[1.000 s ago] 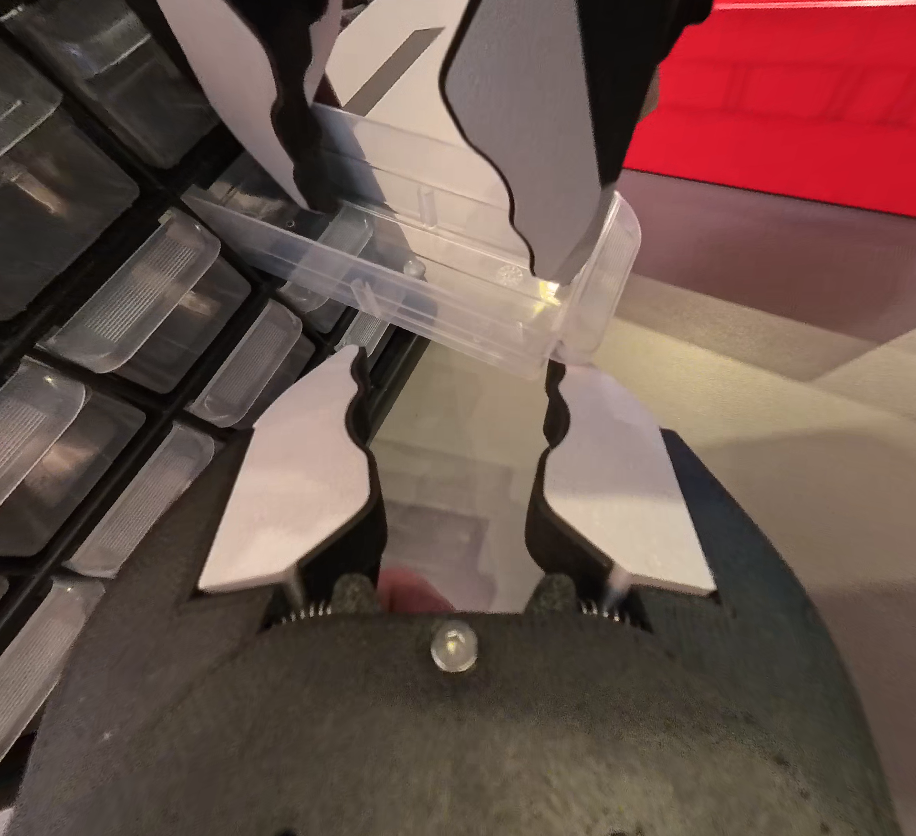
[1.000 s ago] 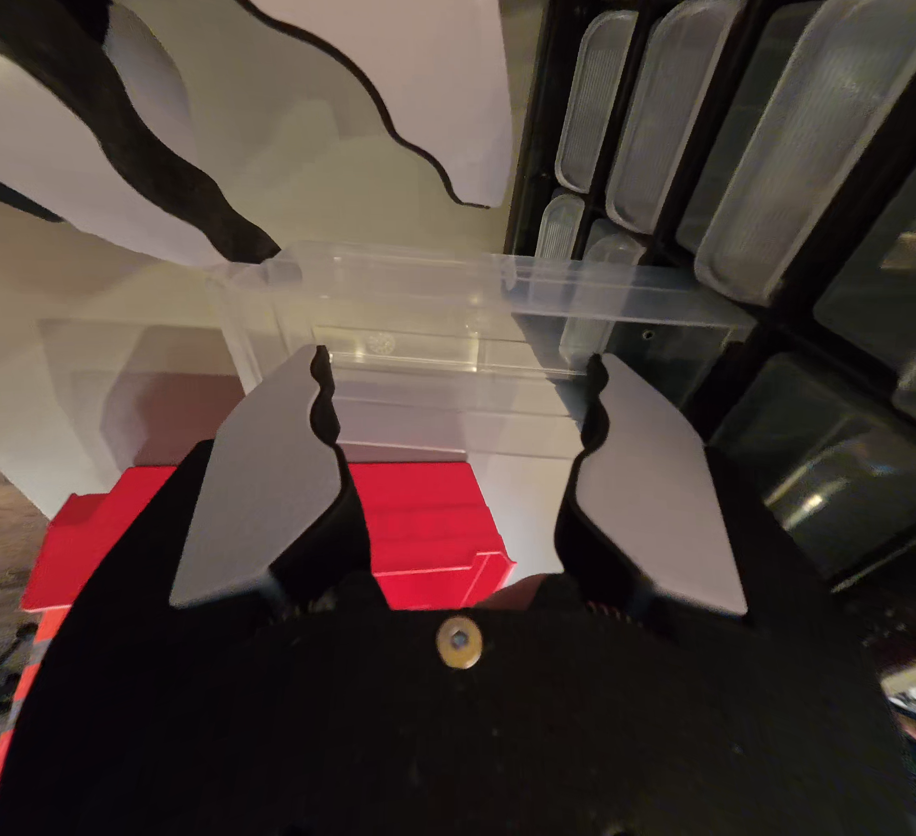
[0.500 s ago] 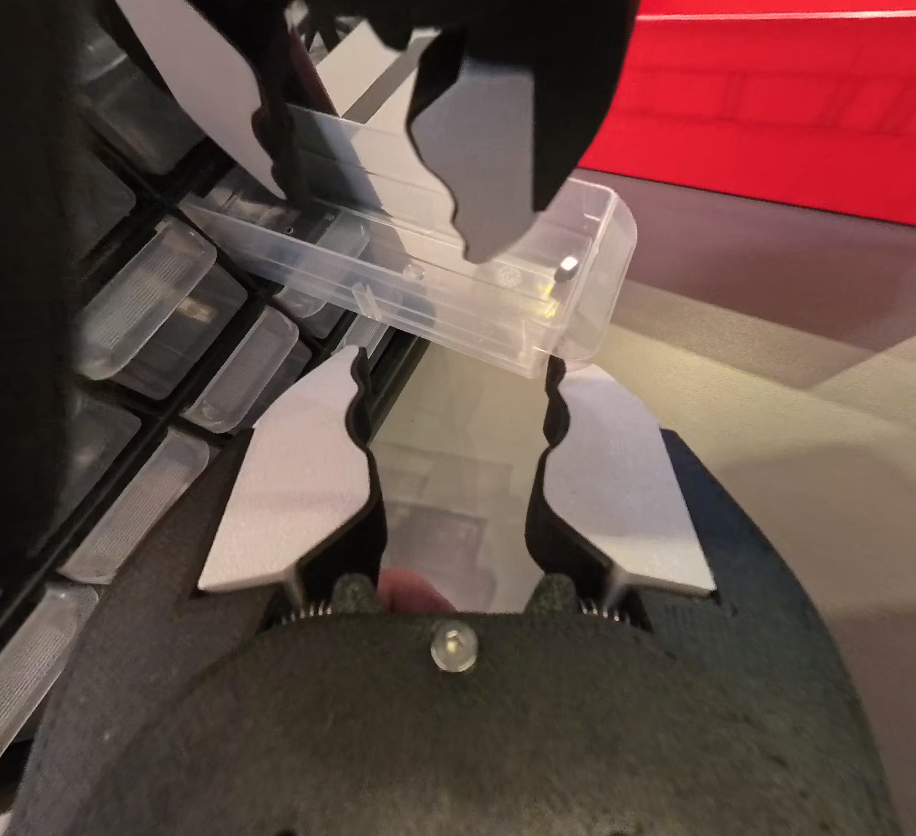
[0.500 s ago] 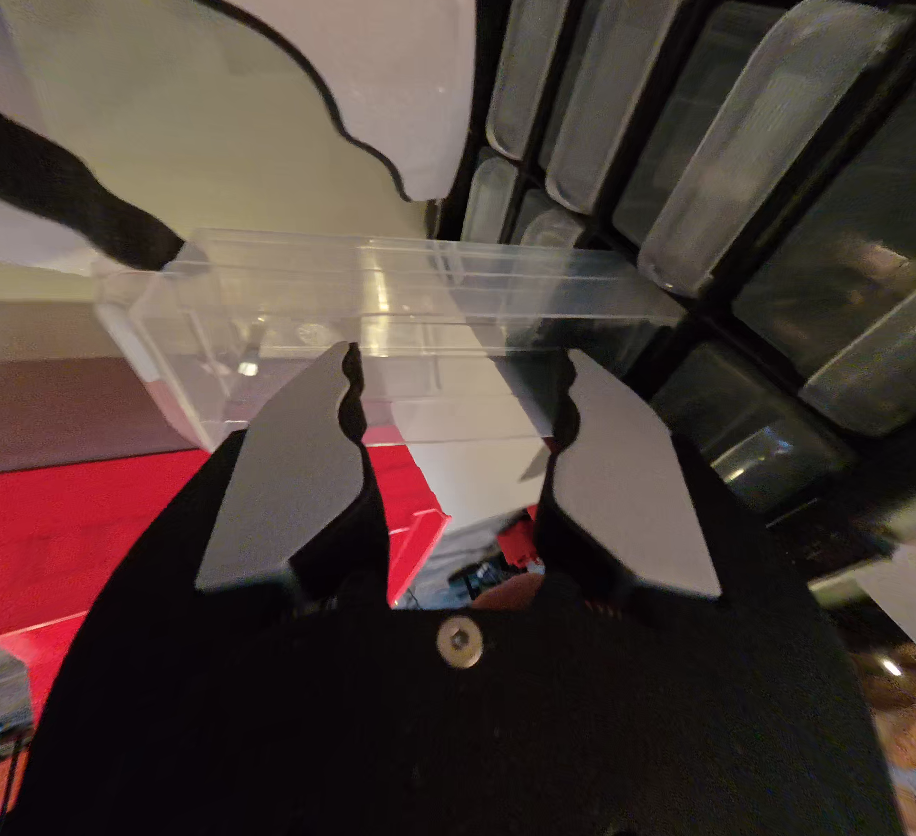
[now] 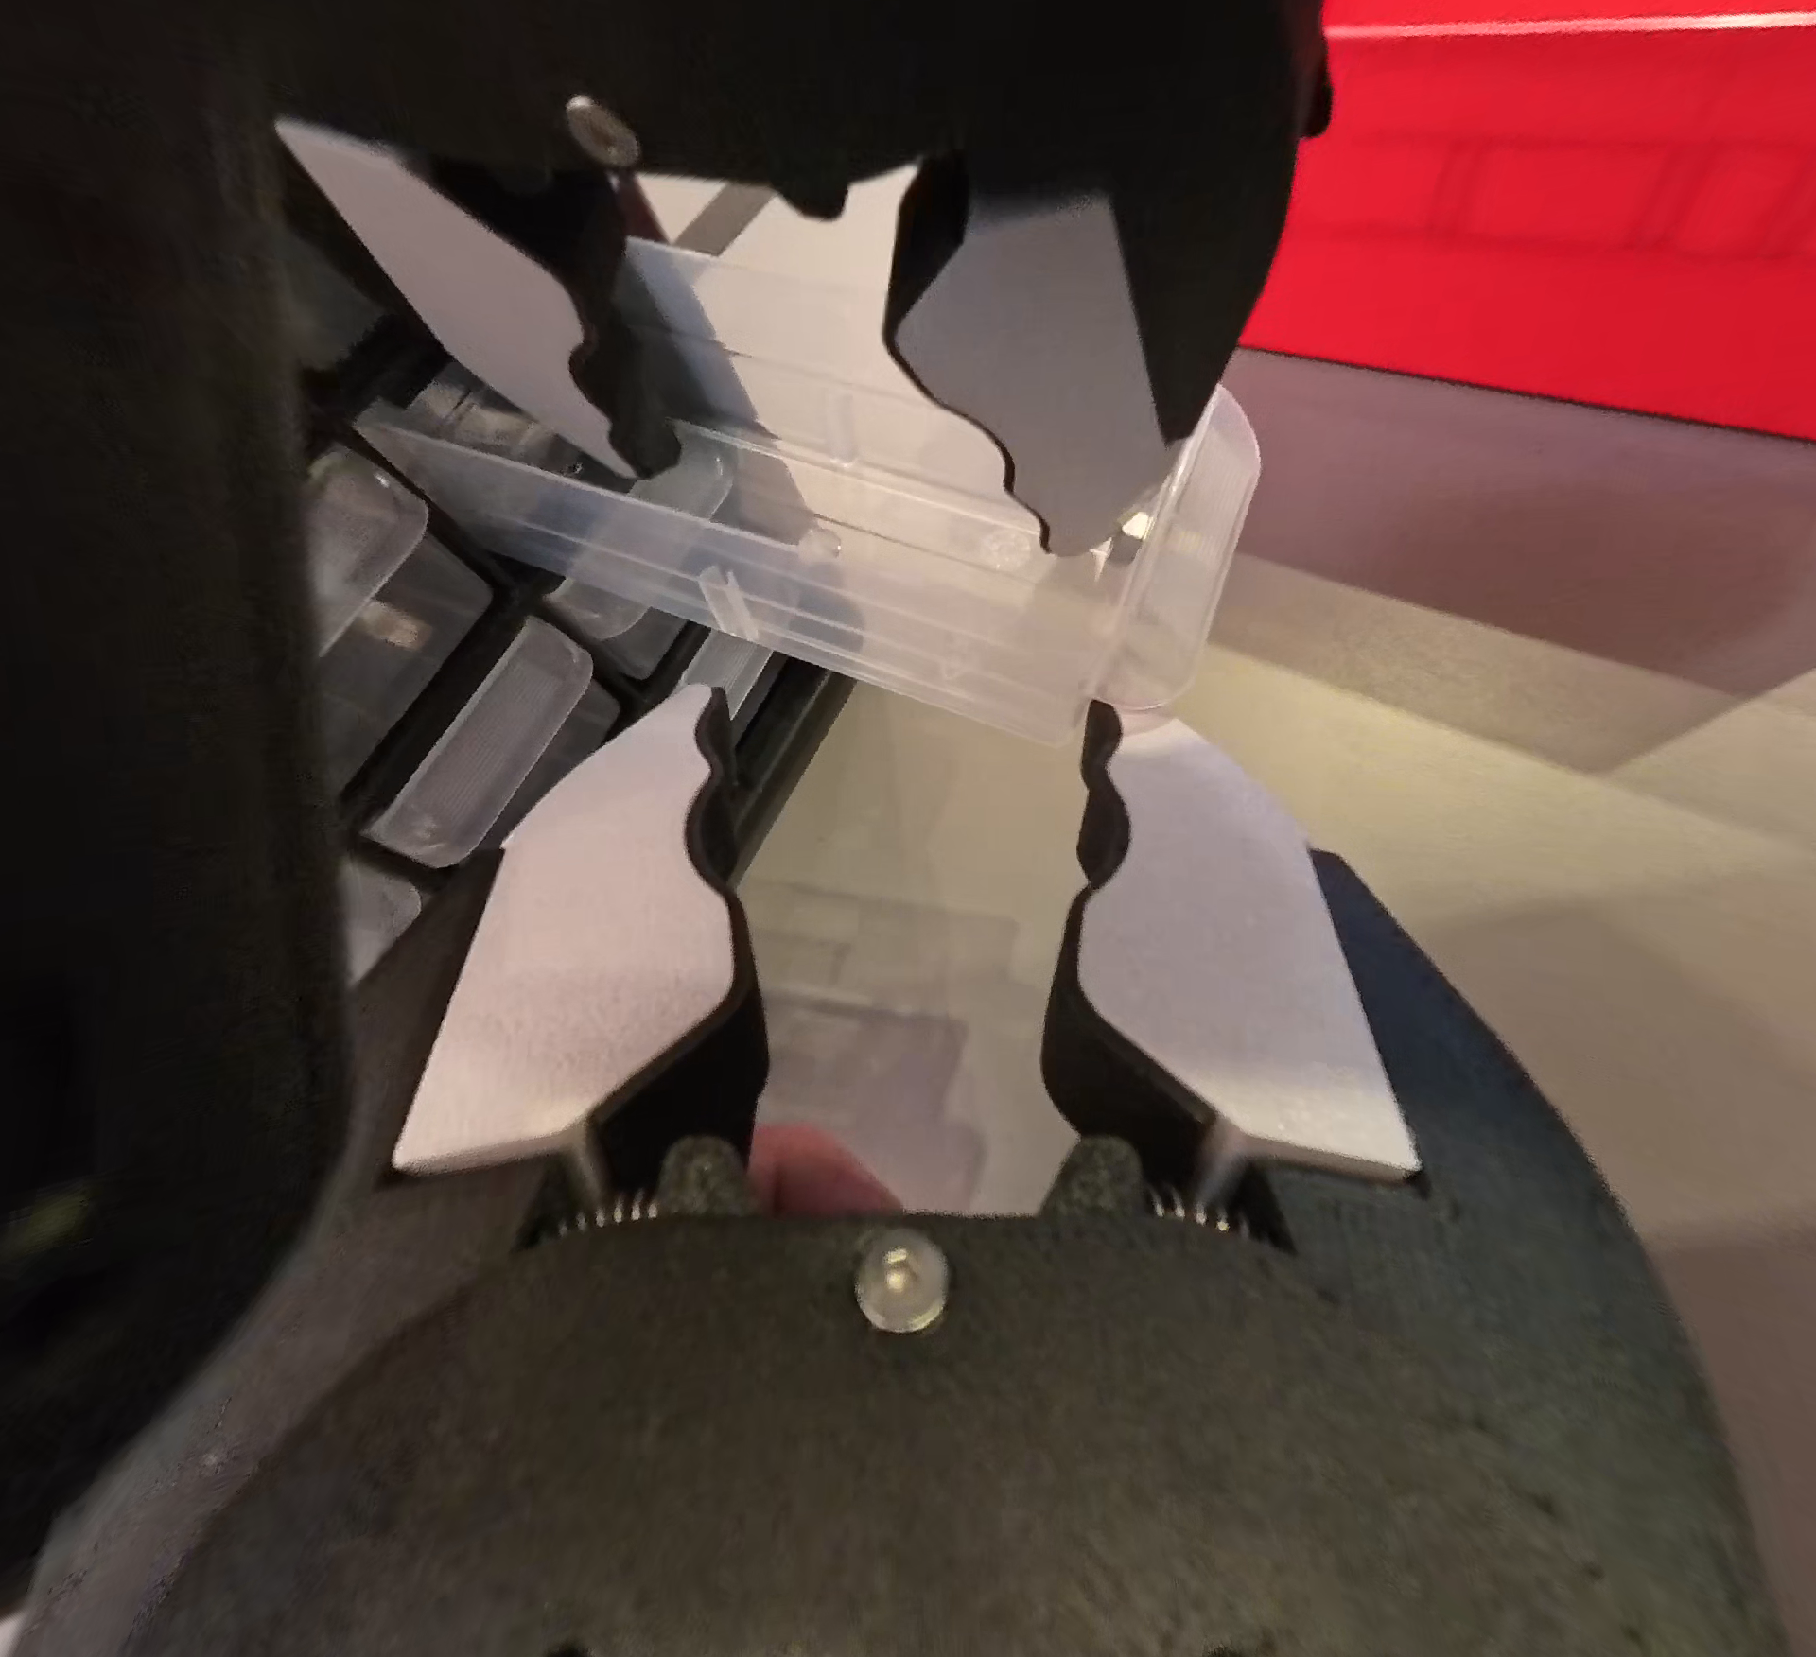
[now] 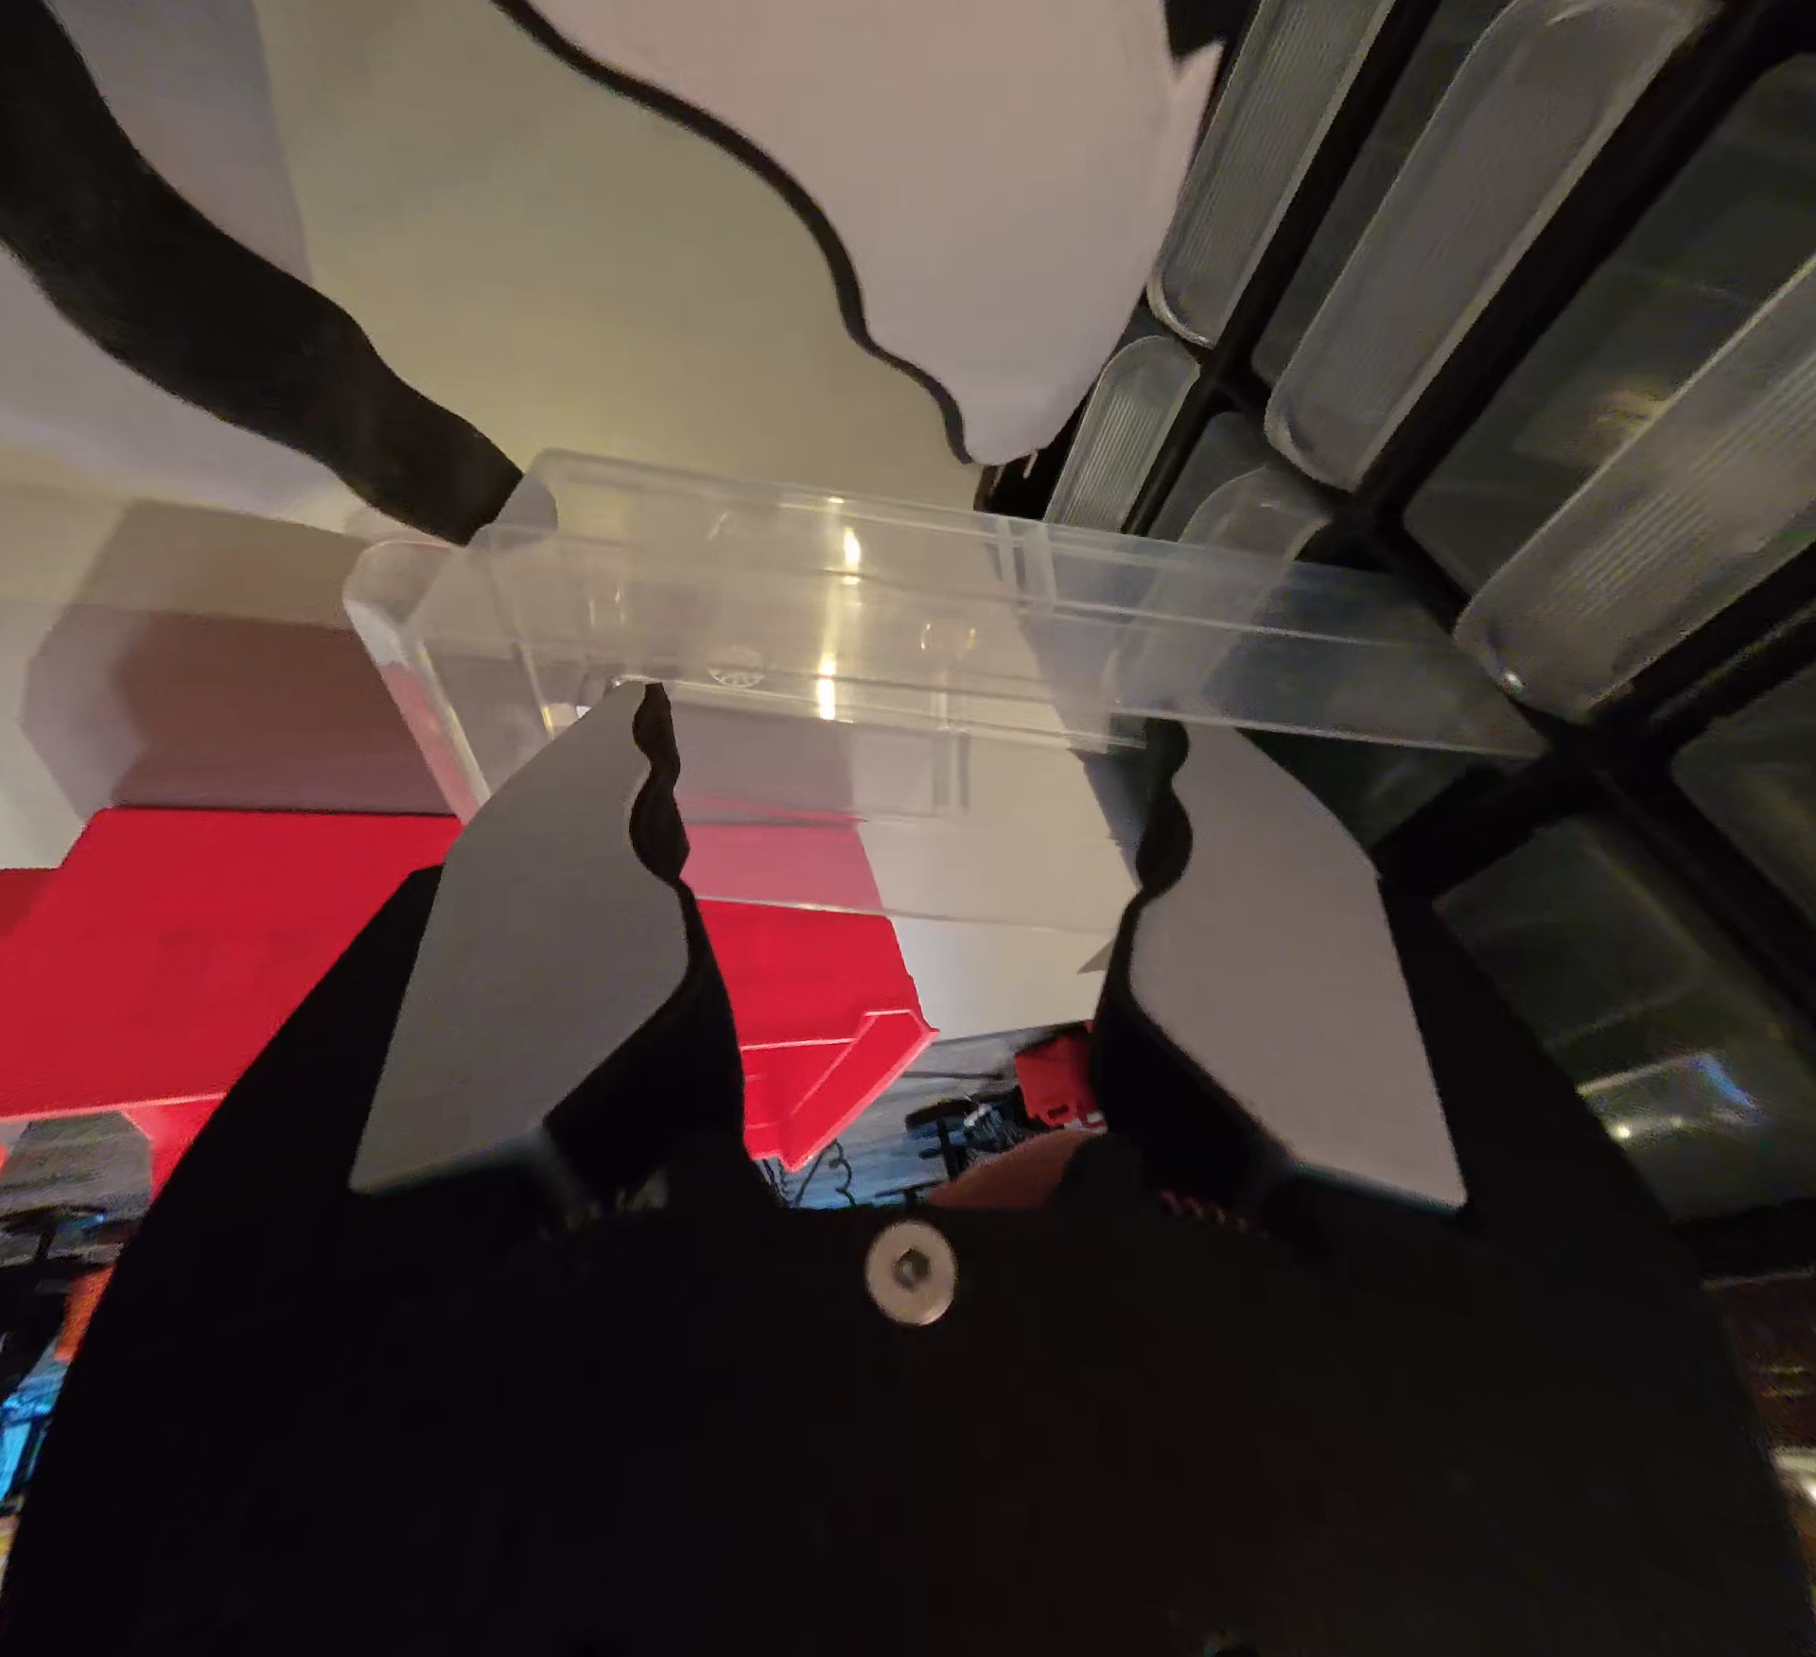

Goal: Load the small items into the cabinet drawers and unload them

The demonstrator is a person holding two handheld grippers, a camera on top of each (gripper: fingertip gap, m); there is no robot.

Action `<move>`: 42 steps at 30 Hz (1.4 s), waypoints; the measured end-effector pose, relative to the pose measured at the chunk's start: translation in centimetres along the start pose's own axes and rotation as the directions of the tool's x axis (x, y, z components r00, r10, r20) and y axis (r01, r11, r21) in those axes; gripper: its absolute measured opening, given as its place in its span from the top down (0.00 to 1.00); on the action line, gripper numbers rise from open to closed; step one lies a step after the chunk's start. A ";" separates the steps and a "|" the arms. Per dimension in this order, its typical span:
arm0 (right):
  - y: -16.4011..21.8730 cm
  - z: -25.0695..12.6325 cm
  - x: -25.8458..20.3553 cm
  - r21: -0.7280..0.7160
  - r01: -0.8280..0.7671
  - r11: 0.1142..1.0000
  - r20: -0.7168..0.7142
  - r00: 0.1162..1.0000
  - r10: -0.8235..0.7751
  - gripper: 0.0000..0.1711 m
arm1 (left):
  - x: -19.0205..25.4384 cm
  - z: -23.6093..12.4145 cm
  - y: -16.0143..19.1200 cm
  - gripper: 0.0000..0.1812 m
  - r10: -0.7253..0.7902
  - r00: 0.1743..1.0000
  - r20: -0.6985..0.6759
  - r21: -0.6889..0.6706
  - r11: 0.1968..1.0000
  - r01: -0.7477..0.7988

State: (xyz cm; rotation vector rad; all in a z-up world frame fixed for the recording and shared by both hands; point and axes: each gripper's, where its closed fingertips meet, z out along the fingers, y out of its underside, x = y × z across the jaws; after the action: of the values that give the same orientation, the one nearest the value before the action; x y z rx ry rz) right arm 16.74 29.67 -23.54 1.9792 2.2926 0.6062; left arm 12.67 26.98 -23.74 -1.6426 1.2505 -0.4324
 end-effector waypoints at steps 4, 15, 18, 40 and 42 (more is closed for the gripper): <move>0.0 -0.7 0.0 0.057 -0.009 0.998 0.008 1.000 0.009 0.45 | 0.0 0.0 -0.1 0.63 -0.015 1.000 -0.006 0.006 1.000 0.015; -0.1 -0.4 -0.3 0.043 0.022 0.999 0.029 0.999 -0.023 0.45 | -0.1 0.0 0.3 0.63 -0.008 1.000 0.011 0.005 1.000 0.008; -0.1 -0.4 -0.2 0.057 -0.008 0.998 0.023 1.000 0.007 0.45 | -0.1 0.1 0.3 0.63 -0.011 1.000 0.008 0.006 1.000 0.011; -0.1 -0.3 0.6 0.115 -0.068 0.991 -0.069 0.995 0.077 0.51 | -0.1 0.0 0.2 0.63 -0.016 1.000 0.008 0.012 1.000 0.015; 0.0 -0.5 0.7 0.121 -0.061 0.991 -0.089 0.993 0.072 0.48 | -0.1 0.0 0.2 0.63 -0.019 1.000 0.005 0.016 1.000 0.019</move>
State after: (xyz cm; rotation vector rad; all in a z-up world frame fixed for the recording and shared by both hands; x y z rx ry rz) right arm 16.50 30.26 -22.94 2.1320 2.3766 0.5934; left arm 12.51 27.04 -23.89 -1.6425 1.2251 -0.4487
